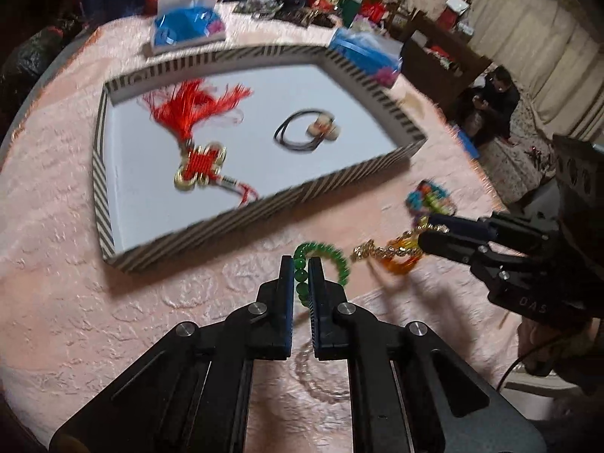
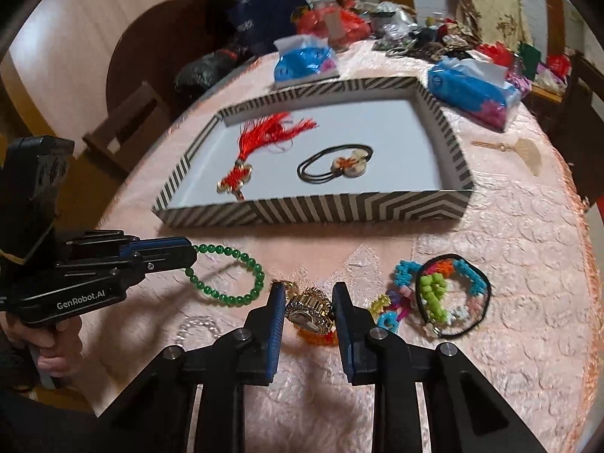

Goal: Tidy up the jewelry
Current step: 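Grasp the green bead bracelet with the left tool while the right moves to the gold ornament, then grasp the gold ornament with the right tool while the left holds the green bracelet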

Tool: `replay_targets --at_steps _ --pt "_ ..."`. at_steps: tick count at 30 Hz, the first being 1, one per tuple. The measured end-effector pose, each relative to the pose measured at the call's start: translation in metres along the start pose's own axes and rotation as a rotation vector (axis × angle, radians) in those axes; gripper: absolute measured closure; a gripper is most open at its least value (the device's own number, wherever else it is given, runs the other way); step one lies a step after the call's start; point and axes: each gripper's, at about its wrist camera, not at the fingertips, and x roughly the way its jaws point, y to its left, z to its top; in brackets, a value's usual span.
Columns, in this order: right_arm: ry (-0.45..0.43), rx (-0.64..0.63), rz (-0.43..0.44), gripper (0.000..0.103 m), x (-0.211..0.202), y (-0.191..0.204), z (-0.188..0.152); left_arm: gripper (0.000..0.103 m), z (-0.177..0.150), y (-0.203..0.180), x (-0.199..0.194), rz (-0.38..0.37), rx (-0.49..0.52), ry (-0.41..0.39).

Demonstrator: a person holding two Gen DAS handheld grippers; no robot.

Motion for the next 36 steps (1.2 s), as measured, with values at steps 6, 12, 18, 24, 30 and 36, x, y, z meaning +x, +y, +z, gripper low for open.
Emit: replay_targets --at_steps 6,12,18,24,30,36 --pt "-0.046 0.04 -0.005 0.079 -0.026 0.003 0.0 0.097 0.011 -0.014 -0.027 -0.029 0.017 -0.052" --pt "-0.065 0.044 -0.026 0.079 -0.043 0.01 0.0 0.097 0.013 -0.022 -0.047 -0.023 0.019 -0.081" --pt "-0.06 0.024 -0.054 0.079 -0.054 0.021 0.0 0.097 0.008 -0.022 -0.06 -0.006 0.004 -0.086" --pt "-0.065 0.019 -0.075 0.079 -0.064 0.026 -0.005 0.097 -0.001 -0.025 -0.071 -0.02 0.014 -0.097" --pt "-0.074 0.016 -0.09 0.079 -0.071 0.028 -0.005 0.097 -0.003 -0.03 -0.077 -0.021 0.019 -0.108" --pt "-0.076 0.013 -0.105 0.079 -0.074 0.03 -0.006 0.097 -0.002 -0.03 -0.082 -0.013 0.017 -0.109"
